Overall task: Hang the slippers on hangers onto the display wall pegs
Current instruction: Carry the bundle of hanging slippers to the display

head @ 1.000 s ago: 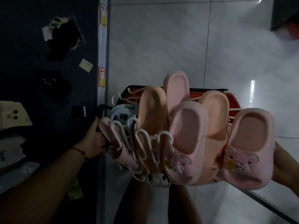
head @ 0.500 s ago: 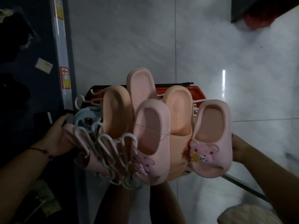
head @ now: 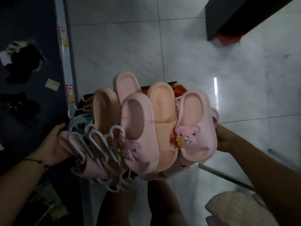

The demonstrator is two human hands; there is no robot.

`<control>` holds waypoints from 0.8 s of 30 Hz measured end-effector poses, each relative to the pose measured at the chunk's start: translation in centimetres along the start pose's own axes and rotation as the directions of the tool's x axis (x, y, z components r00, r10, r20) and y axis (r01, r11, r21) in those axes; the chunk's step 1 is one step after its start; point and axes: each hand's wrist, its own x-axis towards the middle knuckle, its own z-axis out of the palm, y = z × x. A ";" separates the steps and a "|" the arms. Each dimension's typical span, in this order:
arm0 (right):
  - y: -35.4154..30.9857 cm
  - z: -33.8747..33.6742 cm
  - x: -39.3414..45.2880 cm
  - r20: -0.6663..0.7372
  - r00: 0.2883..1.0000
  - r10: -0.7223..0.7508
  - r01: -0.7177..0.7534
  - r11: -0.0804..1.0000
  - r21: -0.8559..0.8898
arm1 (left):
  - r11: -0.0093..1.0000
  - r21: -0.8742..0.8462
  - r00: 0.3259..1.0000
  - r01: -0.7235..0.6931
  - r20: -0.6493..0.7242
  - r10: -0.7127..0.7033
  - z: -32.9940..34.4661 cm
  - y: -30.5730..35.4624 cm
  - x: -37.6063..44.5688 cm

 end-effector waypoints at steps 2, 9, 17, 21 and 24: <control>-1.6 1.0 -3.7 -0.013 0.999 -0.039 0.038 0.999 -0.017 | 1.000 0.000 0.999 -0.028 0.035 0.028 0.7 1.1 -3.5; -6.5 2.8 -17.0 -0.072 0.986 -0.151 0.152 0.988 0.004 | 0.965 0.025 0.960 -0.261 0.110 0.257 3.7 6.7 -16.4; -11.5 4.5 -28.7 -0.166 0.941 -0.295 0.303 0.953 0.021 | 0.865 -0.036 0.822 -0.500 0.295 0.487 7.2 11.4 -29.5; -14.6 6.0 -33.3 -0.212 0.901 -0.378 0.402 0.912 0.085 | 0.844 -0.016 0.789 -0.536 0.347 0.507 8.4 12.8 -34.0; -16.7 6.3 -35.8 -0.215 0.889 -0.404 0.436 0.891 0.127 | 0.830 -0.008 0.765 -0.558 0.384 0.518 9.6 13.6 -36.8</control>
